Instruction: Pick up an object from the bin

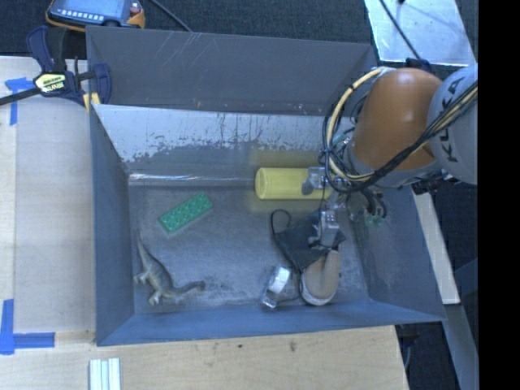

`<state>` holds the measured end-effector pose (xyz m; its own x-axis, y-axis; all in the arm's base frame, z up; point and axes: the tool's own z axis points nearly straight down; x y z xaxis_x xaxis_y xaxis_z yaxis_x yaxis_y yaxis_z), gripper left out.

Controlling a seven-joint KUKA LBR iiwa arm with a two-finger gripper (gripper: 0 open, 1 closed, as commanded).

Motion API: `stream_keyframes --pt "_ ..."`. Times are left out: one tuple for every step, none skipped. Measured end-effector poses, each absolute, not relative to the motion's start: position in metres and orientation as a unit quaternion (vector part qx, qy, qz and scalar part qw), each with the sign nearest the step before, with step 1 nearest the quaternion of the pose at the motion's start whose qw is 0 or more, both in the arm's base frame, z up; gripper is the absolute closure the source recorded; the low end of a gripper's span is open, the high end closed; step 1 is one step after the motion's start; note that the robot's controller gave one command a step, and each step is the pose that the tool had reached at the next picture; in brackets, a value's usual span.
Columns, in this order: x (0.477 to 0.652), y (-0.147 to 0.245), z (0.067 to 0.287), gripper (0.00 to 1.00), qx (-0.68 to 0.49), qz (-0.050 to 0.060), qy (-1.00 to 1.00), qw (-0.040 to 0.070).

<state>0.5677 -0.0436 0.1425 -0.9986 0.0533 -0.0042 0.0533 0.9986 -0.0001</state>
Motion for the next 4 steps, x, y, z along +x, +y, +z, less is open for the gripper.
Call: stream_keyframes --pt "0.57 -0.044 0.119 0.0 0.117 0.0 0.993 0.002" --pt "0.549 -0.045 0.118 0.0 -0.006 0.0 1.0 0.001" --pt "0.551 -0.046 0.085 0.0 0.146 0.0 0.989 0.001" --pt "0.552 -0.046 0.071 1.0 0.183 0.0 0.983 0.001"
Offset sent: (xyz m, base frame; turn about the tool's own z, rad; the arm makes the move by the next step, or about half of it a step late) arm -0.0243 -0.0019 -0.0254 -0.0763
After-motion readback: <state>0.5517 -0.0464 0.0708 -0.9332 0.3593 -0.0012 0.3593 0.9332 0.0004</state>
